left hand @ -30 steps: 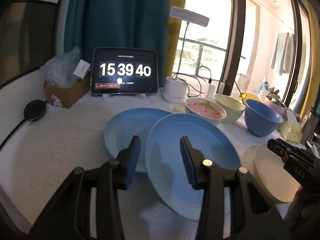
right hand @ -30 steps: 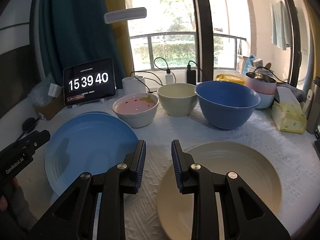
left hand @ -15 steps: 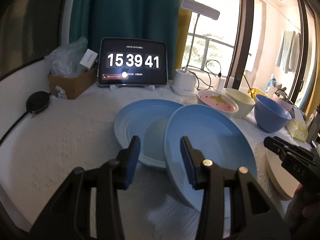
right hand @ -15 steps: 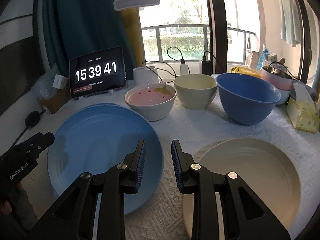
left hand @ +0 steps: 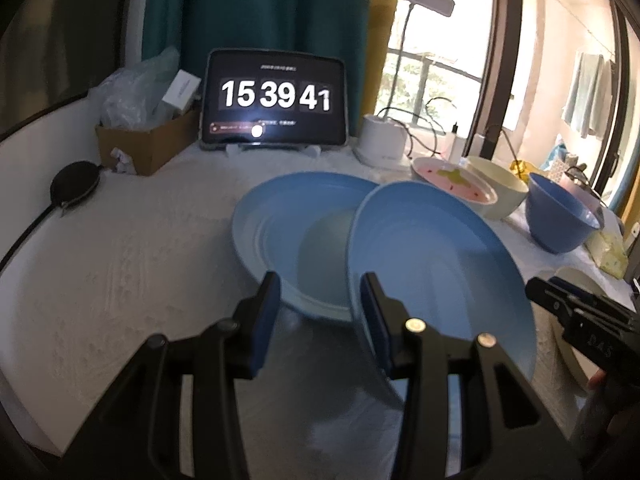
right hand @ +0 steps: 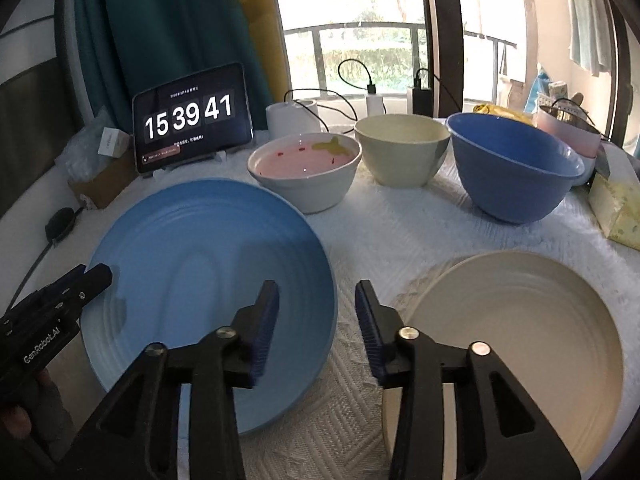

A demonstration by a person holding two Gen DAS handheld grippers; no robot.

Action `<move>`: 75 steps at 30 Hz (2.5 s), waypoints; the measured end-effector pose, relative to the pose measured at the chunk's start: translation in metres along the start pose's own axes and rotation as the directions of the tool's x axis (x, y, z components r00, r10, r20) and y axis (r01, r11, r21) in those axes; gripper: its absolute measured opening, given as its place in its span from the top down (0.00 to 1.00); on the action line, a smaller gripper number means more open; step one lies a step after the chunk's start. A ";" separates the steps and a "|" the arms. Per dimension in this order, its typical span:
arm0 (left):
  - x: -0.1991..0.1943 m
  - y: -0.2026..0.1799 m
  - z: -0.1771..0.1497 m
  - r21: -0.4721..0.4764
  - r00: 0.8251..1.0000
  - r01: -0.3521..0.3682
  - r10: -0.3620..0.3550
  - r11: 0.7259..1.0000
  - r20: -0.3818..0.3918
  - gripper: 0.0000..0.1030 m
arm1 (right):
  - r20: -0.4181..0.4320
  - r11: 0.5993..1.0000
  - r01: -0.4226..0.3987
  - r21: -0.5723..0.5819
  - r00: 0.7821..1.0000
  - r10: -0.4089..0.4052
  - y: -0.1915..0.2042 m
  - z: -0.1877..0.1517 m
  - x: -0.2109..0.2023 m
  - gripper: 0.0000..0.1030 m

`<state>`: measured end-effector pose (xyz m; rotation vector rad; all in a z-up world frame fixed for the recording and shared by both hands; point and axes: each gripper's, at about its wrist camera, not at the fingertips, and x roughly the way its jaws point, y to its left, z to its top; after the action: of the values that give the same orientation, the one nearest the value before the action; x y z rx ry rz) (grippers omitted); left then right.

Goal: Organize plates and bowls

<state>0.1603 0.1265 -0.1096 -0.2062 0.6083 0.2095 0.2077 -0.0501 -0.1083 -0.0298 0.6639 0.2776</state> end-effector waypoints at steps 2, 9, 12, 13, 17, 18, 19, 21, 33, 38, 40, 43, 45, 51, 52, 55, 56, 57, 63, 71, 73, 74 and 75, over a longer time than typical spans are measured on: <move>0.001 0.001 0.000 -0.003 1.000 -0.002 0.002 1.000 -0.004 0.58 | -0.006 1.000 0.001 -0.003 1.000 -0.001 0.000 -0.001 0.001 0.58; 0.004 0.002 0.000 -0.015 1.000 -0.027 0.027 1.000 -0.006 0.58 | -0.039 1.000 0.009 -0.001 0.999 -0.009 -0.001 -0.003 0.008 0.58; 0.005 0.003 0.000 -0.020 0.999 -0.033 0.033 0.999 -0.011 0.58 | -0.058 1.000 0.013 -0.007 0.998 -0.013 0.000 -0.004 0.012 0.58; 0.005 0.003 0.000 -0.019 0.999 -0.035 0.035 0.999 -0.012 0.58 | -0.065 1.000 0.013 -0.011 0.998 -0.014 0.001 -0.004 0.014 0.58; 0.006 0.001 0.000 -0.010 0.999 -0.038 0.037 0.999 -0.013 0.58 | -0.085 0.999 0.009 -0.036 0.996 -0.012 0.006 -0.005 0.017 0.58; 0.006 0.000 0.000 -0.003 0.999 -0.036 0.036 0.999 -0.015 0.58 | -0.094 0.999 0.006 -0.044 0.996 -0.010 0.008 -0.006 0.018 0.58; 0.006 -0.001 -0.001 0.002 0.999 -0.034 0.034 0.999 -0.018 0.58 | -0.103 0.999 0.004 -0.050 0.995 -0.009 0.009 -0.006 0.020 0.58; 0.007 -0.002 -0.001 0.016 0.999 -0.026 0.027 1.000 -0.022 0.58 | -0.115 0.999 -0.003 -0.053 0.993 -0.003 0.011 -0.006 0.023 0.59; -0.001 -0.022 -0.007 0.114 1.000 0.011 -0.012 0.993 0.006 0.59 | -0.081 0.997 -0.001 -0.082 0.997 -0.006 0.017 -0.008 0.016 0.83; -0.007 -0.022 -0.007 0.102 1.000 0.026 -0.028 0.994 0.012 0.59 | -0.064 0.997 -0.004 -0.072 0.998 0.000 0.015 -0.009 0.010 0.84; -0.008 -0.021 -0.007 0.093 0.999 0.038 -0.039 0.995 0.008 0.59 | -0.054 0.998 -0.004 -0.066 0.999 0.001 0.014 -0.008 0.007 0.84; -0.010 -0.024 -0.008 0.092 0.998 0.055 -0.055 0.994 0.004 0.59 | -0.035 0.999 0.004 -0.053 0.999 -0.006 0.009 -0.007 0.000 0.84; -0.011 -0.028 -0.008 0.098 0.998 0.063 -0.063 0.993 0.004 0.59 | -0.027 0.999 0.008 -0.045 1.000 -0.009 0.005 -0.006 -0.004 0.84; -0.014 -0.035 -0.007 0.097 0.997 0.082 -0.082 0.992 0.002 0.59 | 0.003 1.000 0.016 -0.027 1.000 -0.016 -0.003 -0.003 -0.019 0.84; -0.015 -0.036 -0.006 0.097 0.996 0.085 -0.085 0.992 0.003 0.59 | 0.010 1.000 0.016 -0.026 1.000 -0.016 -0.004 -0.003 -0.022 0.84; -0.019 -0.039 -0.005 0.100 0.996 0.092 -0.094 0.991 0.009 0.59 | 0.026 1.000 0.019 -0.023 0.999 -0.018 -0.007 -0.002 -0.029 0.84; -0.021 -0.041 -0.005 0.101 0.995 0.096 -0.097 0.990 0.009 0.59 | 0.031 1.000 0.020 -0.022 0.999 -0.019 -0.007 -0.002 -0.031 0.84; -0.021 -0.043 -0.004 0.102 0.995 0.099 -0.101 0.990 0.009 0.59 | 0.035 1.000 0.022 -0.020 0.999 -0.021 -0.009 -0.001 -0.033 0.84; -0.025 -0.056 -0.003 0.114 0.992 0.122 -0.124 0.986 0.006 0.59 | 0.056 0.999 0.033 -0.001 0.998 -0.033 -0.020 0.001 -0.043 0.84; -0.029 -0.078 -0.005 0.142 0.988 0.154 -0.155 0.978 -0.007 0.59 | 0.074 0.998 0.052 0.036 0.996 -0.055 -0.042 -0.001 -0.055 0.84; -0.030 -0.083 -0.006 0.149 0.987 0.161 -0.161 0.976 -0.011 0.59 | 0.077 0.997 0.057 0.046 0.995 -0.060 -0.047 -0.003 -0.058 0.84; -0.030 -0.087 -0.006 0.155 0.986 0.164 -0.164 0.974 -0.014 0.59 | 0.078 0.997 0.059 0.050 0.995 -0.062 -0.049 -0.003 -0.059 0.84; -0.030 -0.090 -0.007 0.158 0.986 0.167 -0.167 0.973 -0.016 0.59 | 0.079 0.997 0.060 0.056 0.995 -0.065 -0.052 -0.003 -0.060 0.84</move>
<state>0.1553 0.0347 -0.0858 -0.1022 0.6038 -0.0022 0.1742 -0.1151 -0.0771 0.0121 0.5884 0.1995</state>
